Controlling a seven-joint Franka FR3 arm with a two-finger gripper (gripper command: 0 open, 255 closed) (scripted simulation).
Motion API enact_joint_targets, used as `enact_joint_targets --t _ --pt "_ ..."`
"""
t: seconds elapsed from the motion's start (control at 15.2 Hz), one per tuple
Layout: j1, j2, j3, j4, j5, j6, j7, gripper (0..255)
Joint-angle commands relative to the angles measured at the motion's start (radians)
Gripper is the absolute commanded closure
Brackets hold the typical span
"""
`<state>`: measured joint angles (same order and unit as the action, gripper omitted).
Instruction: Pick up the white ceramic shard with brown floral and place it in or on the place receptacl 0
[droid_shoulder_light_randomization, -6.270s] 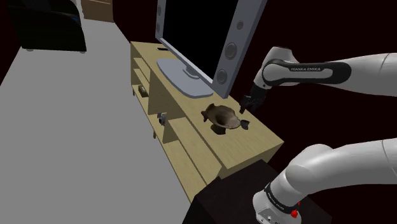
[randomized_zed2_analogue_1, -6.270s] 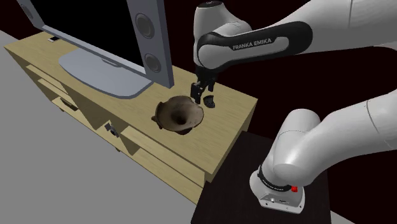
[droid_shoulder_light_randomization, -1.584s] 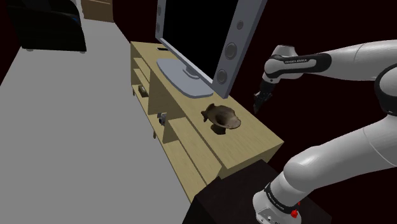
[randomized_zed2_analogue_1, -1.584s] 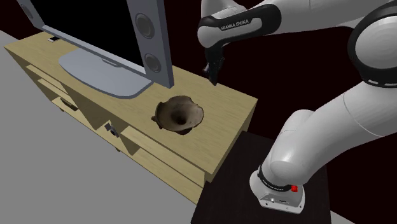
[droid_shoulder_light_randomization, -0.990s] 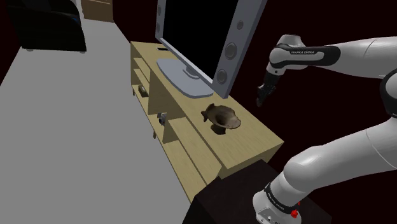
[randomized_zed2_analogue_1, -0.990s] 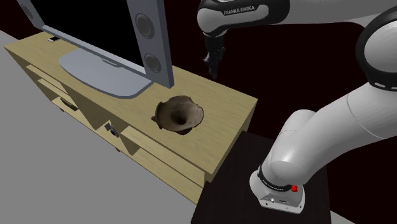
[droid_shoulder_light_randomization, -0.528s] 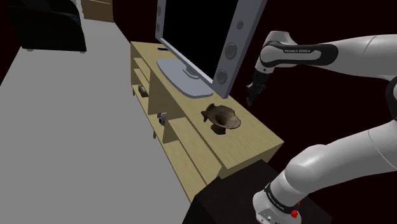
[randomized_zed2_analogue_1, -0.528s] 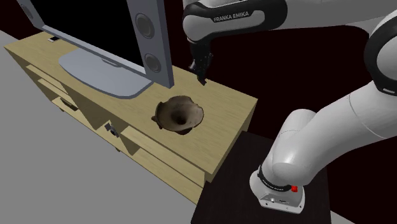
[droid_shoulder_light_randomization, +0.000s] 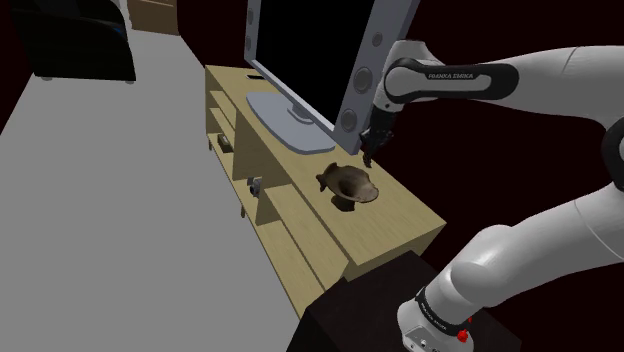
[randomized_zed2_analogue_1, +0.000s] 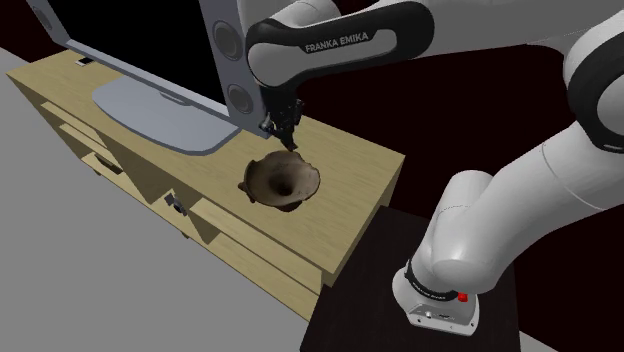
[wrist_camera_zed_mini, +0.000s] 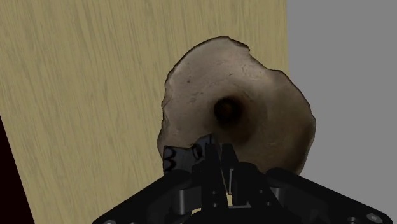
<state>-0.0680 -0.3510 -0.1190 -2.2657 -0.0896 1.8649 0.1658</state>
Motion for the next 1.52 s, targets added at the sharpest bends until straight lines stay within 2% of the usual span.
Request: enact_joint_targets --t 0.0,0.79,1.32,1.39,1.45 --pt "0.019 0.016 0.029 0.004 0.015 0.009 0.044 255" --pt "0.018 0.062 0.024 -0.118 0.011 0.177 0.049 255" --pt "0.018 0.065 0.024 -0.122 0.011 0.184 0.049 255" --pt "0.018 0.065 0.024 -0.122 0.011 0.184 0.049 0" --pt "0.018 0.065 0.024 -0.122 0.011 0.184 0.049 0"
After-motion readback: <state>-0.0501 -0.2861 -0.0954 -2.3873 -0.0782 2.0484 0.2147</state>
